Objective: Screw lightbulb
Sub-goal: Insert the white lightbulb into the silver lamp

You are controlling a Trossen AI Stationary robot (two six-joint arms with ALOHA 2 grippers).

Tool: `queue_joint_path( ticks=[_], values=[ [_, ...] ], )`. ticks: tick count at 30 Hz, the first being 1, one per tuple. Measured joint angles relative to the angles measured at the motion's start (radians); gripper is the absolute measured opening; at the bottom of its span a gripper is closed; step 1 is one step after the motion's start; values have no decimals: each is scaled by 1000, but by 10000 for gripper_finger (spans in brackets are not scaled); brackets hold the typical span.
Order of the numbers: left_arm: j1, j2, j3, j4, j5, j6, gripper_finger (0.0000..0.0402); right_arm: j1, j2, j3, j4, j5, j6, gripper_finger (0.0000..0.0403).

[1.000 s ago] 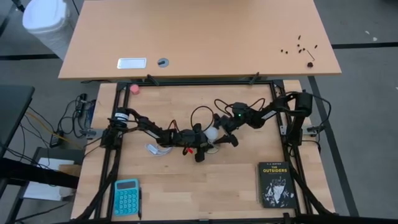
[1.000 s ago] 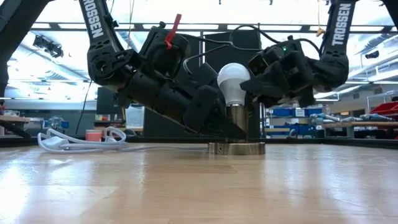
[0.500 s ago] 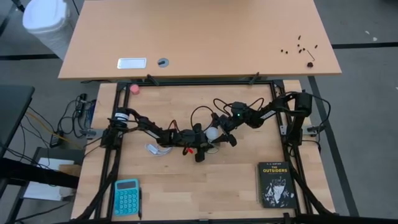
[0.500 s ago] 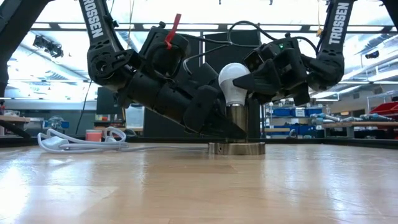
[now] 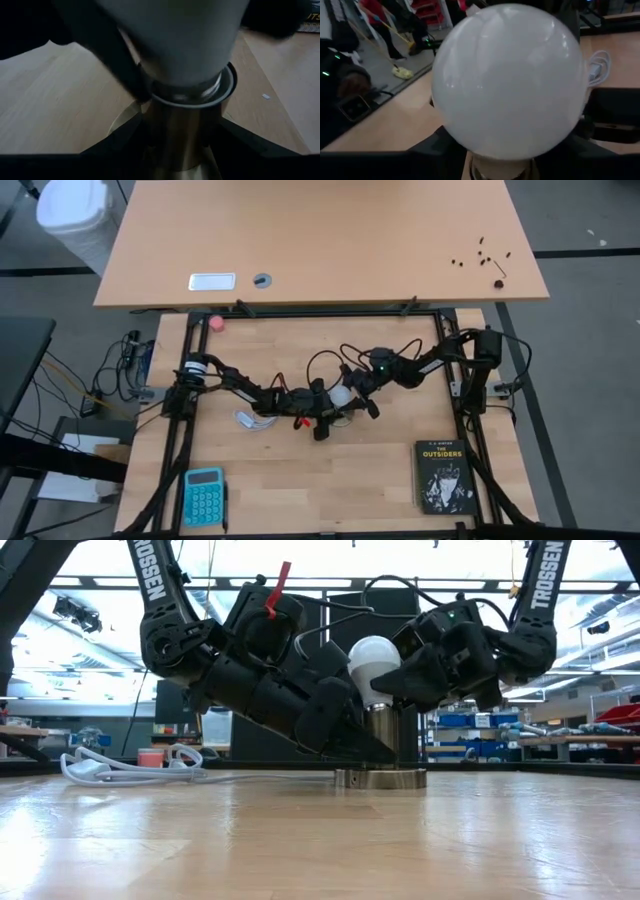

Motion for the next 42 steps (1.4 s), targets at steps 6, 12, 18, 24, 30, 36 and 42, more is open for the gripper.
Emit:
queue_joint_path(
  ticks=[6,12,18,24,30,36,42],
  values=[
    [0,0,-1,-1,2,-17,207,36,-2,-1,-28,71,-107,177],
    [0,0,-1,0,1,-19,207,39,-34,-1,-102,113,-133,174],
    [1,0,0,1,-42,-52,207,65,-113,-1,-249,257,-205,169],
    [-1,0,-1,-1,-136,-102,207,117,-138,1,-295,461,-133,168],
    [-3,0,-1,-1,-188,-132,207,174,-138,1,-286,623,23,168],
    [-8,1,-1,0,-220,-135,207,248,-136,3,-283,841,152,168],
    [-9,1,-1,2,-215,-130,207,302,-135,1,-282,918,126,175]
  ],
)
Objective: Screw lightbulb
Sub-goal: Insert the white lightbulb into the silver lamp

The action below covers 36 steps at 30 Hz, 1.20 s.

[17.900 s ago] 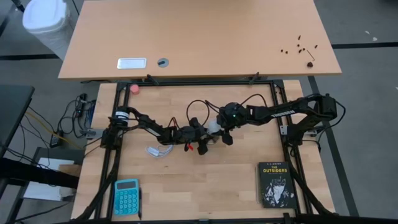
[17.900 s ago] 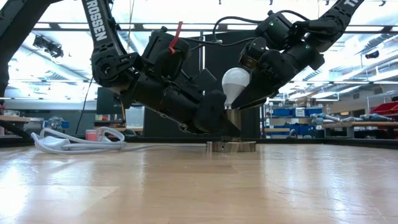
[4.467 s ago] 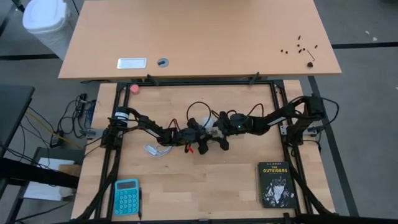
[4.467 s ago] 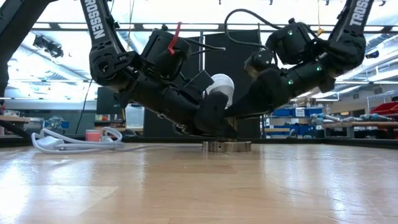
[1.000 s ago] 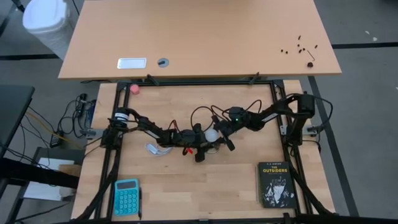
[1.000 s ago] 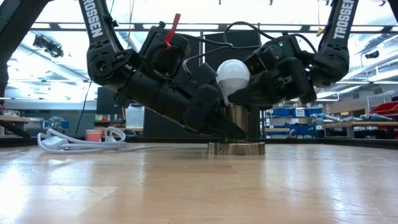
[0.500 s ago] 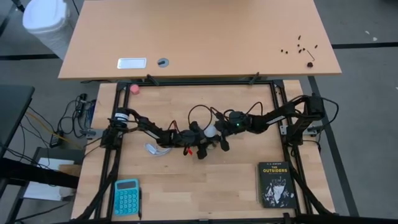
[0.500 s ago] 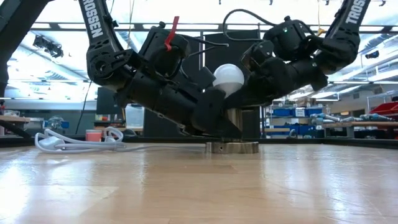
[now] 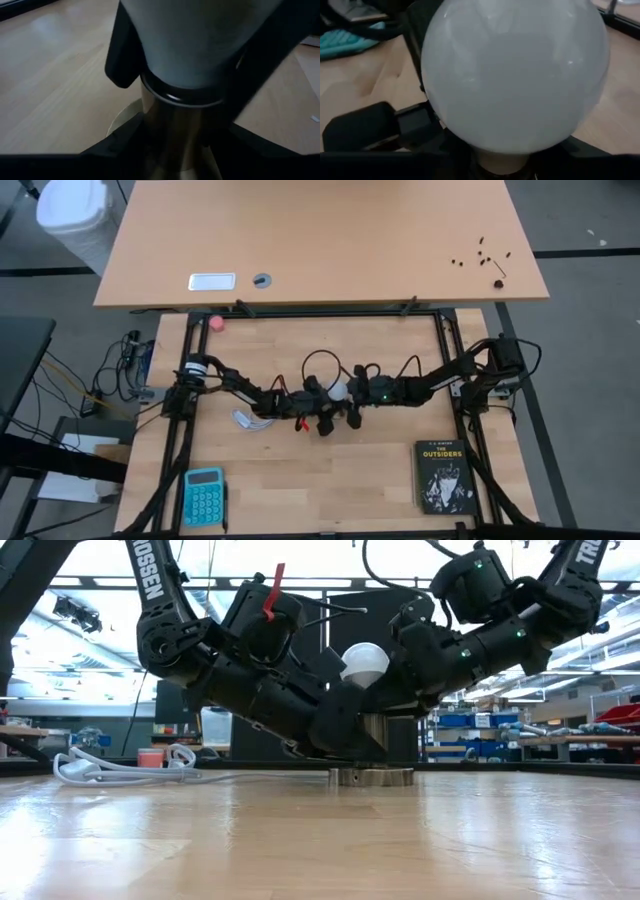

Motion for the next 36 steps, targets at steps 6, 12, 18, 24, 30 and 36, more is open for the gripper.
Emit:
queue_joint_path(
  ticks=[6,12,18,24,30,36],
  values=[
    [0,0,0,0,10,0,207,-21,-7,0,-8,-91,-37,239],
    [-4,0,1,2,17,6,207,-55,-100,-3,-156,-187,-59,318],
    [-3,0,1,2,9,6,207,-60,-204,-5,-277,-193,-94,356],
    [-3,0,1,3,14,6,207,-82,-211,9,-313,-190,-117,346],
    [-3,0,1,3,21,6,207,-86,-208,107,-461,-194,-178,324],
    [-4,0,1,3,23,6,207,-89,-208,162,-538,-193,-248,307]
  ],
)
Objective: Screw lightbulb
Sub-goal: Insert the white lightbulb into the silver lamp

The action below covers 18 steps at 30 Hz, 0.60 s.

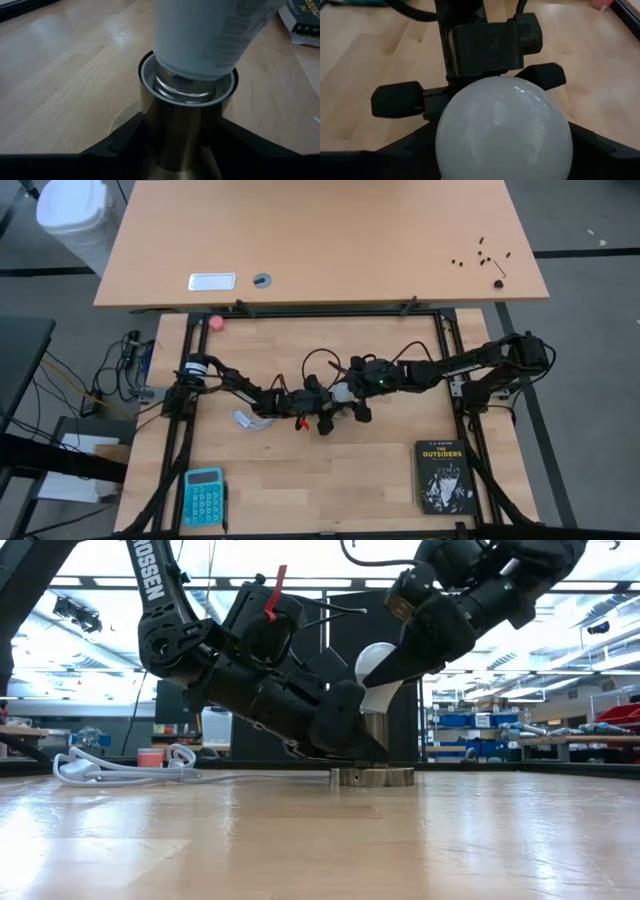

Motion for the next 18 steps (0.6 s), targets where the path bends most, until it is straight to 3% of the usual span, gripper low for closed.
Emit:
queue_joint_path(
  ticks=[10,18],
  values=[
    [0,0,0,0,6,1,207,-4,0,5,-33,31,-30,303],
    [0,0,0,0,6,1,207,-5,0,5,-33,30,-52,258]
  ],
)
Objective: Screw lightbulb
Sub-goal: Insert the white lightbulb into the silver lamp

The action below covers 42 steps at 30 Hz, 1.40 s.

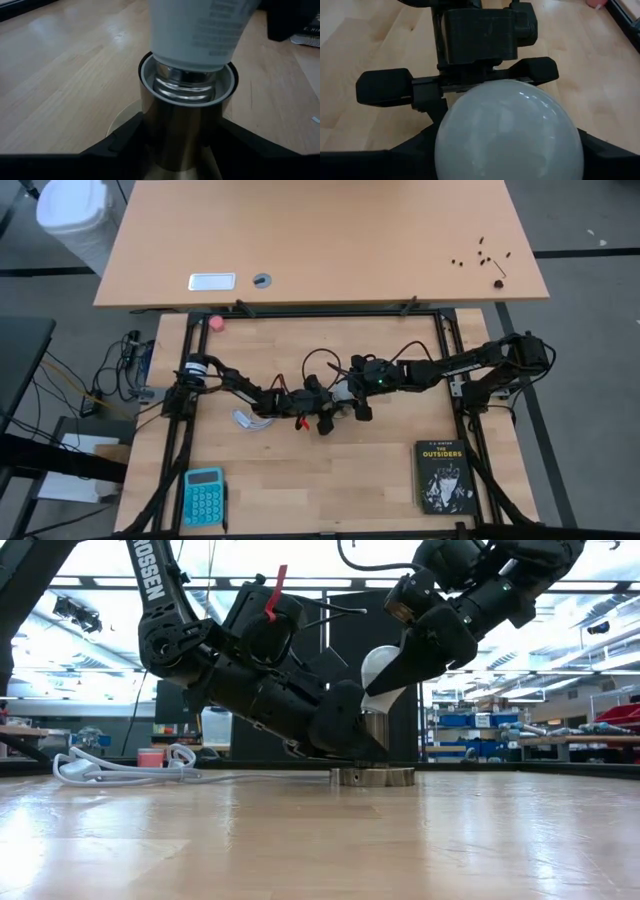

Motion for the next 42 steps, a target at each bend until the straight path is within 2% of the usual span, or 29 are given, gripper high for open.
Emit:
queue_joint_path(
  ticks=[9,13,17,24,29,35,42],
  values=[
    [0,0,0,0,0,3,207,-2,0,3,3,-8,-20,271],
    [0,0,0,0,11,9,207,-13,0,46,-60,-75,-34,261],
    [0,0,0,5,54,57,207,-42,1,114,-176,-140,-53,270],
    [0,0,-2,20,93,112,207,-44,103,206,-269,-219,-72,272],
    [-1,0,-2,22,113,108,207,-17,140,272,-363,-200,-117,268],
    [-1,0,-2,26,116,101,207,-15,133,282,-402,-192,-123,270],
    [-1,0,-2,29,82,9,207,9,143,283,-405,-132,-86,263]
  ],
)
